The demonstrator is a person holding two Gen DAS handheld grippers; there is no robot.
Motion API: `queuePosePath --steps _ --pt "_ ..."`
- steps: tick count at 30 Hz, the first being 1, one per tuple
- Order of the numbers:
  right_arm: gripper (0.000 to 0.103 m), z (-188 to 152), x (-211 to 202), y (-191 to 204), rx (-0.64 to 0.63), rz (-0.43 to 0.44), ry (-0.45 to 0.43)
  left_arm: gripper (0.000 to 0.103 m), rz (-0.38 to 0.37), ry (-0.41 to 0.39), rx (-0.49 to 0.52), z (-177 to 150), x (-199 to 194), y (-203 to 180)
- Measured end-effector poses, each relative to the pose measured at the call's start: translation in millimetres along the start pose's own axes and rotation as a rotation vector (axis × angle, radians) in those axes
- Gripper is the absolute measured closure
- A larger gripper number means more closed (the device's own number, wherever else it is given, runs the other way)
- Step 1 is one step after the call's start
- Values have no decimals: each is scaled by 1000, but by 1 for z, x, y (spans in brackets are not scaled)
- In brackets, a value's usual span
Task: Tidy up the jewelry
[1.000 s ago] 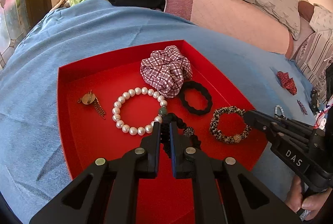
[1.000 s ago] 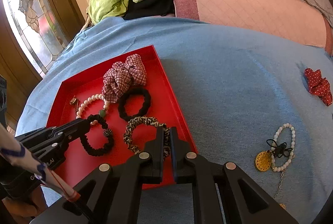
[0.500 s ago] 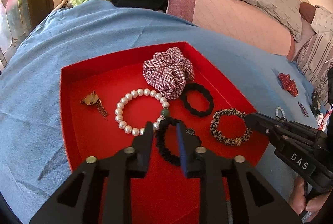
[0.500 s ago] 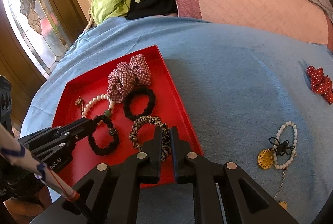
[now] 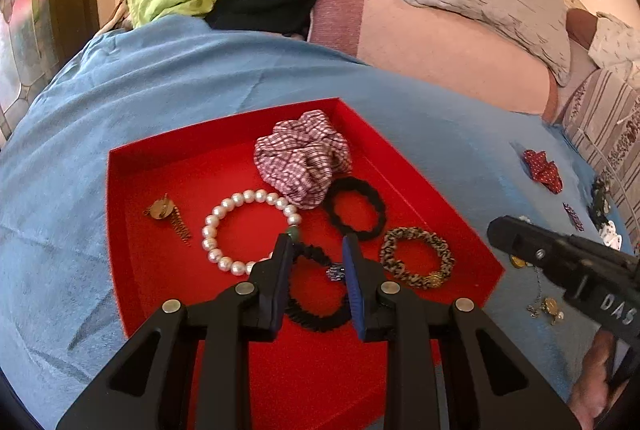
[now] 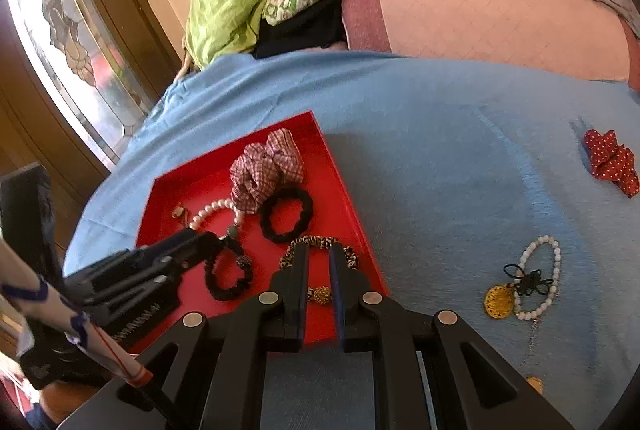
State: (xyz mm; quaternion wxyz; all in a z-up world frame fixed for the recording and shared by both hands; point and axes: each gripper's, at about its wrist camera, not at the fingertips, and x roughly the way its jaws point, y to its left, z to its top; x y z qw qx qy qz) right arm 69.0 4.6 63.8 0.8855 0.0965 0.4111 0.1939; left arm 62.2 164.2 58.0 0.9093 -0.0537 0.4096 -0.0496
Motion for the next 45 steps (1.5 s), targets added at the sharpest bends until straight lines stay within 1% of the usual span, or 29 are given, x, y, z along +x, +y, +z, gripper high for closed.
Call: queuePosePath --steps 5,8,13,16,17,21,23,25,27,31,34,35,36,38,40,43,45 --pt "92 4 -13 -11 27 2 -14 78 -16 -8 9 2 -1 -9" --pt "92 6 -24 -20 42 -15 -27 78 -35 -16 21 2 -3 -16" --pt "92 7 -46 -47 75 -57 -49 78 -79 -25 73 0 -6 -37" --pt "92 2 -58 -70 88 -90 -39 78 -106 -32 120 -3 -9 -54" --pt "92 -2 -60 -78 91 -99 -29 78 -110 -31 127 -3 -9 -58" --pt "91 -17 -60 -111 130 -122 57 78 -123 -27 149 -6 -7 -72" --pt "91 -24 -51 -128 171 -123 144 78 -126 -24 154 -7 -6 -77" --pt "91 -29 -43 -137 206 -111 184 78 -127 -19 159 -8 -4 -80" --pt "91 -31 -32 -139 214 -103 229 78 -126 -14 167 -9 -2 -83" --pt "91 -32 -13 -134 193 -137 255 78 -125 -11 176 -9 -2 -82" --pt "92 -32 -4 -119 110 -213 256 78 -125 -7 171 -8 -1 -79" --pt "99 -32 -4 -115 84 -235 257 78 -128 -7 166 -8 -1 -78" --pt "102 -32 -5 -113 73 -238 258 78 -133 -7 163 -7 -1 -78" --pt "102 -34 -12 -114 102 -188 262 78 -145 -8 162 -7 -2 -80" --pt "102 -37 -23 -114 116 -156 256 78 -156 -9 168 -7 -4 -83" --pt "102 -39 -45 -114 120 -116 232 78 -167 -11 190 -9 -6 -91" --pt "102 -41 -58 -115 120 -110 223 78 -168 -7 210 -12 -6 -96"
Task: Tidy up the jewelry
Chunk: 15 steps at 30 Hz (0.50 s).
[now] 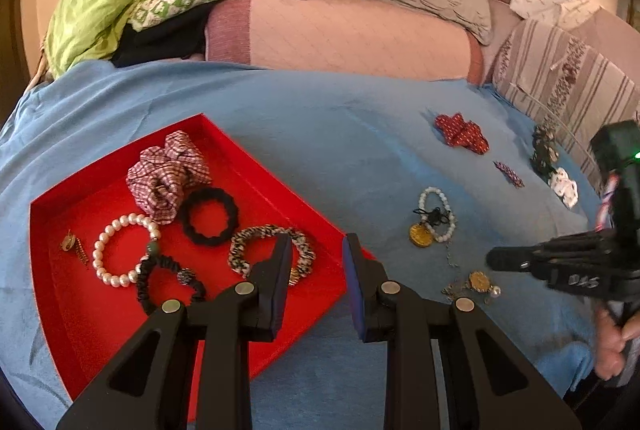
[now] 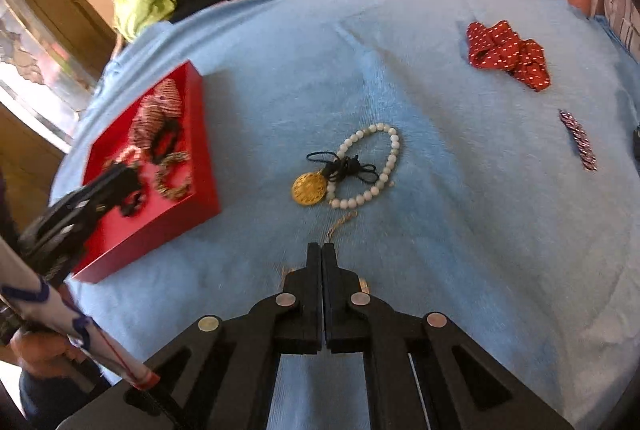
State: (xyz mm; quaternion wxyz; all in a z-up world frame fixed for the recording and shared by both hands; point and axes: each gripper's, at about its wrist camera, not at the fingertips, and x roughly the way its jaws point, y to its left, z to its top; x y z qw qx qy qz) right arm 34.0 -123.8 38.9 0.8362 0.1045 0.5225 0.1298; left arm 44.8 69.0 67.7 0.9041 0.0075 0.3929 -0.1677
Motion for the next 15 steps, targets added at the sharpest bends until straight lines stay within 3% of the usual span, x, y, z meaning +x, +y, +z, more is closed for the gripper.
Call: queuePosePath --steps 5,7,9,13,15 --pt "99 -16 -4 -5 -52 -11 9 78 1 5 11 -1 3 -6" --pt "85 -17 -2 0 -102 -25 0 78 2 10 12 0 5 -6" --pt "46 -17 -3 4 -153 -56 -26 78 6 14 20 -1 6 -7" --pt "43 -23 0 27 -289 -72 -58 78 10 14 24 -1 6 -6" --pt "46 -29 7 41 -353 -73 -51 78 11 15 14 -1 6 -3"
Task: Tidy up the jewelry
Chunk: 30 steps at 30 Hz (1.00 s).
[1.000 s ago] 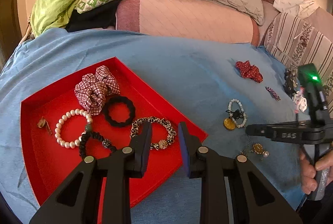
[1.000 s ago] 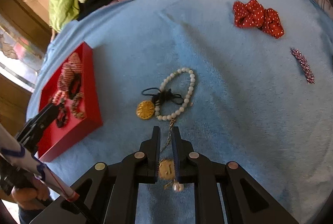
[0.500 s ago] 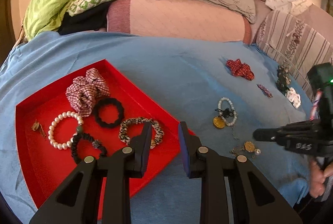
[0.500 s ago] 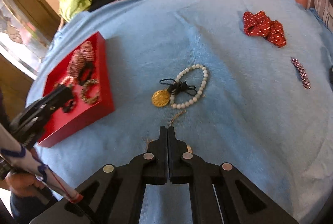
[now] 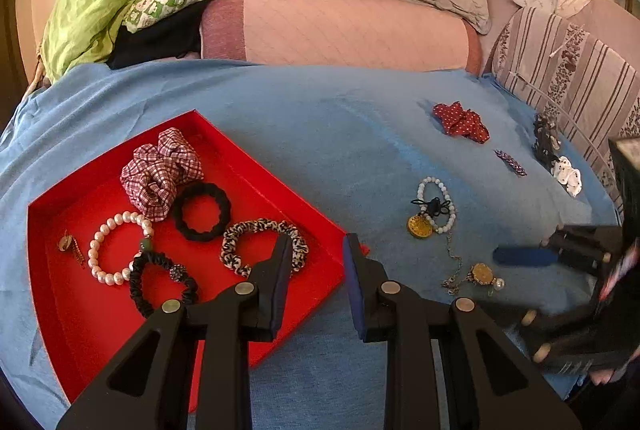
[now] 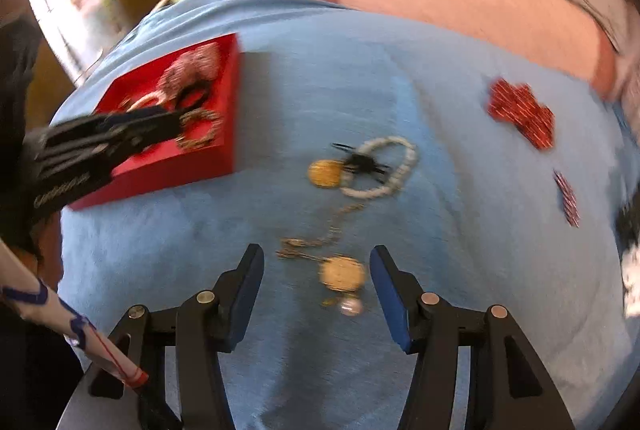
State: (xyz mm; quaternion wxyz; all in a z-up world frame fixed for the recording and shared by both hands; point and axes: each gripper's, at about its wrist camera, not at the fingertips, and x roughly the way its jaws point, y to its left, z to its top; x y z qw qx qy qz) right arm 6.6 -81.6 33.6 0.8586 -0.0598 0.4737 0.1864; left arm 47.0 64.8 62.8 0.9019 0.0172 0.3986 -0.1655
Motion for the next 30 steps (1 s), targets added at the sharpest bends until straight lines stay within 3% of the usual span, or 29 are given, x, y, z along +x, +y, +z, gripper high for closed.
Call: queuePosePath --steps 1,3,5,8,9,11,14,18,24,26,30 --pt "49 0 5 9 -39 -29 4 78 -1 0 -2 0 0 0" --pt "73 1 14 20 -92 -60 16 78 -4 -1 -1 0 -1 0" --pt "79 1 28 22 -114 -108 43 78 -5 0 4 0 -1 1" --pt "80 5 33 15 -90 -101 63 78 -4 -2 6 0 -2 2" --pt "90 6 32 10 -63 -94 70 78 -3 -2 3 0 -2 3" --pt "98 7 32 0 -9 -65 89 78 -4 -2 -2 1 -2 3" --pt "100 9 29 -16 98 -1 82 78 -14 -5 -5 1 -3 2" --pt "100 11 4 -30 174 5 10 78 -40 0 9 0 -4 -7" --pt "100 15 -51 -58 283 94 -189 77 -121 19 72 -7 -6 -34" --pt "100 19 -65 -61 297 117 -249 71 -159 33 115 -12 -5 -50" --pt "100 20 -85 -65 320 145 -326 69 -217 63 187 -20 1 -81"
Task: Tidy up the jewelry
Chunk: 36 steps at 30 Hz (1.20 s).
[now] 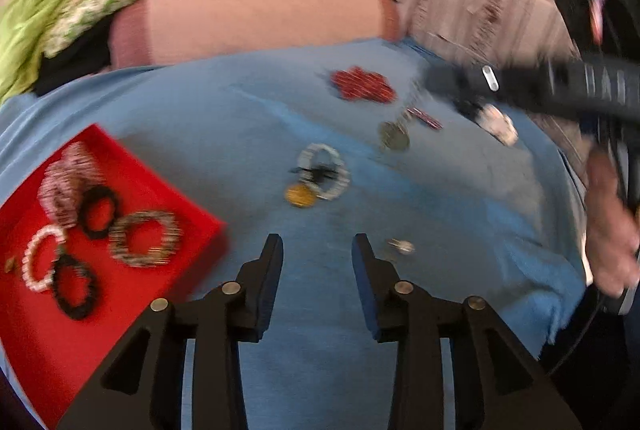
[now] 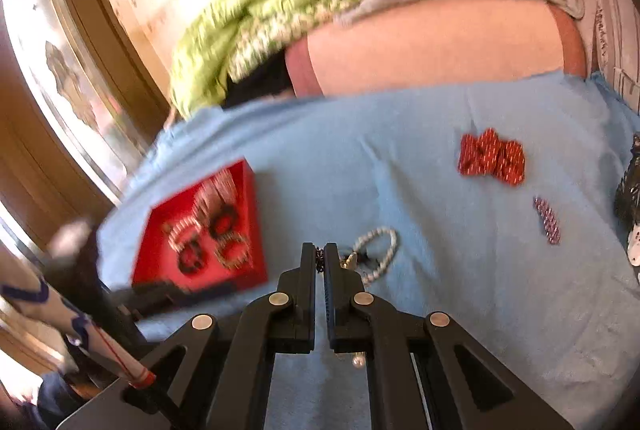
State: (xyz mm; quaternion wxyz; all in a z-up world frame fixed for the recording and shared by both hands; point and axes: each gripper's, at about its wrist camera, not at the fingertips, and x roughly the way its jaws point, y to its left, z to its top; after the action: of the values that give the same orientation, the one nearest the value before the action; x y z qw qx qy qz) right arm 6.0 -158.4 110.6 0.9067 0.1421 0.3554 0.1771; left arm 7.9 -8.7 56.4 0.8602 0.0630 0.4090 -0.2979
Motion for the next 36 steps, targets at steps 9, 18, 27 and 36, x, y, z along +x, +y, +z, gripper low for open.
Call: queuePosePath --steps 9,18,27,36 --pt "100 8 -14 -18 49 3 -34 69 -76 81 55 1 46 -53" --pt "100 6 -15 -29 67 0 -21 88 39 98 69 -1 72 -67" --pt "100 4 -6 -29 66 -13 -4 91 28 -16 6 17 38 -44" --pt "100 2 7 -19 51 -23 15 91 43 -111 -46 28 -3 -13"
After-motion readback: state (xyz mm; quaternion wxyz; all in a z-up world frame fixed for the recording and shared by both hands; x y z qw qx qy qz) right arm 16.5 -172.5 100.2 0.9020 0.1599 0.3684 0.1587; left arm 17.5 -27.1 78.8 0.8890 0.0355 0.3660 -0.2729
